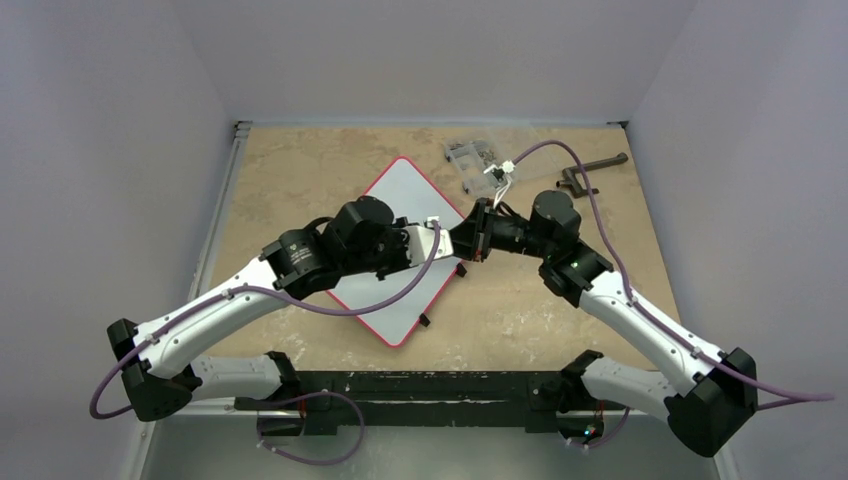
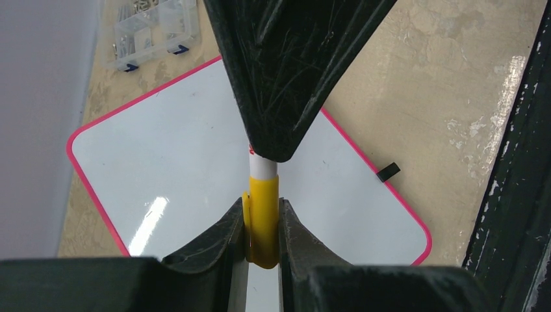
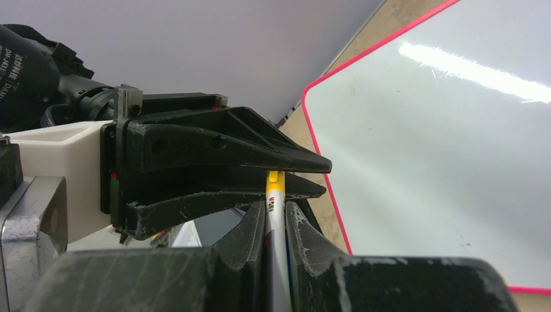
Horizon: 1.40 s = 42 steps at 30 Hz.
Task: Write a sentence on the whiteboard
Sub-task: Open the pen cap from the whiteboard marker, then place the pen cap at the center of the board.
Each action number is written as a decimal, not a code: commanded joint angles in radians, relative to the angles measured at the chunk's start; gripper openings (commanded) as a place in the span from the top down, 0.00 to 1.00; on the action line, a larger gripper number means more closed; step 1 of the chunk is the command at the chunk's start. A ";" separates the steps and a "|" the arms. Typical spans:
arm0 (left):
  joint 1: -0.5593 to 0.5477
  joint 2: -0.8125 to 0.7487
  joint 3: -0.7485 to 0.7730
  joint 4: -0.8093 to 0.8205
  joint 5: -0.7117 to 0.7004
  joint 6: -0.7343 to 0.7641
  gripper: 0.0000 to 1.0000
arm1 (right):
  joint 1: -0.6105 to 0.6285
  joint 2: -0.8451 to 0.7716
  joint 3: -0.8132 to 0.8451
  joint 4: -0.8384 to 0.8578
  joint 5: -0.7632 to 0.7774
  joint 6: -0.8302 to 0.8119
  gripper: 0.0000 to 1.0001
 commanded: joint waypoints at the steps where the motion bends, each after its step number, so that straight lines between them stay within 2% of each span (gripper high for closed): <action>1: -0.021 -0.035 -0.024 0.082 0.004 0.011 1.00 | 0.006 -0.051 0.051 -0.084 0.092 -0.050 1.00; 5: -0.019 -0.072 -0.061 0.113 -0.045 0.015 1.00 | -0.038 -0.091 0.048 -0.134 0.096 -0.058 1.00; 11: -0.003 -0.110 -0.114 0.149 -0.084 0.017 1.00 | -0.207 -0.167 0.032 -0.188 0.017 -0.057 1.00; 24: 0.043 -0.112 -0.152 0.172 -0.115 0.040 1.00 | -0.271 -0.228 0.064 -0.311 -0.020 -0.106 1.00; 33: 0.102 -0.126 -0.180 0.181 -0.118 0.034 1.00 | -0.421 -0.265 0.075 -0.354 -0.121 -0.129 1.00; 42: 0.138 -0.110 -0.176 0.188 -0.103 0.009 1.00 | -0.457 -0.273 0.084 -0.375 -0.142 -0.147 1.00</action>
